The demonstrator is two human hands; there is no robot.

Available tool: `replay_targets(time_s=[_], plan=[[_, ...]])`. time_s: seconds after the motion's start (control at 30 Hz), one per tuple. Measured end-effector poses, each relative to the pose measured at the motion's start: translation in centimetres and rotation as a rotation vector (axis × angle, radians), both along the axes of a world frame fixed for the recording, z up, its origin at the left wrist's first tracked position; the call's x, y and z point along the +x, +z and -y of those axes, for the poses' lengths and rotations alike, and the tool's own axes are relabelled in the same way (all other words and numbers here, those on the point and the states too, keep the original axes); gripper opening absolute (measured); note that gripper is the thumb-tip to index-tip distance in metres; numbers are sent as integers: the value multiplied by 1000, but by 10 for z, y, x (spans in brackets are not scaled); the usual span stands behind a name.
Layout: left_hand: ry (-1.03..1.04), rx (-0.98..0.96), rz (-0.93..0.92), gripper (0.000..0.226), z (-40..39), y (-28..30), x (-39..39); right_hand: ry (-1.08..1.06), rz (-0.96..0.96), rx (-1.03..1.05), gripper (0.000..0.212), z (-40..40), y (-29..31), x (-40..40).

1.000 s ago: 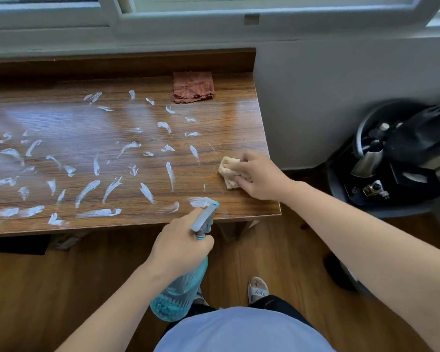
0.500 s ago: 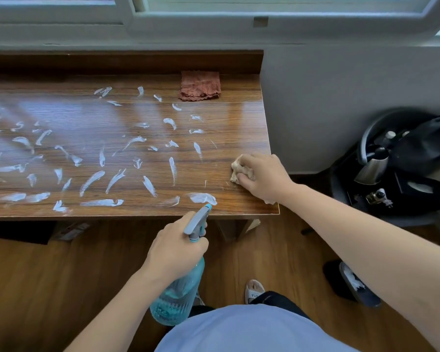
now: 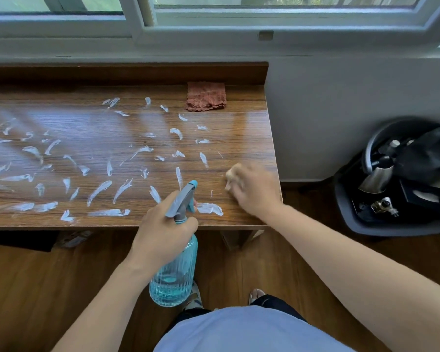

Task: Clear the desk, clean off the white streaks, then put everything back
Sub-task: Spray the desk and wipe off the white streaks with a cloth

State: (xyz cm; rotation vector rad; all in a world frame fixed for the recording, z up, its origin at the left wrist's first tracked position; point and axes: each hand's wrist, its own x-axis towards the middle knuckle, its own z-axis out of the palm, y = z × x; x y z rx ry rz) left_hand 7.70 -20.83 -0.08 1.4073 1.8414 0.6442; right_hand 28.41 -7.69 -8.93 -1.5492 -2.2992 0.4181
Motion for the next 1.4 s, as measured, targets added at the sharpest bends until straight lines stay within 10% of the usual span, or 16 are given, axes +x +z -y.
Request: replay_targets(time_s=[0.17, 0.43, 0.7, 1.0, 1.13, 1.4], plan=[[-6, -5, 38, 26, -7, -1, -5, 379, 27, -86, 17, 31, 5, 31], [-28, 13, 51, 25, -20, 4, -10, -219, 122, -8, 26, -55, 8, -8], [-28, 14, 101, 25, -34, 4, -25, 311, 33, -225, 33, -3, 16, 19], [-69, 57, 105, 21, -62, 18, -58, -245, 135, -100, 33, -47, 5, -37], [-121, 89, 130, 22, -70, 27, -72, -27, 14, -216, 35, -6, 17, -18], [-155, 71, 110, 25, -84, 29, -81, -285, -385, -282, 17, -39, 61, -7]])
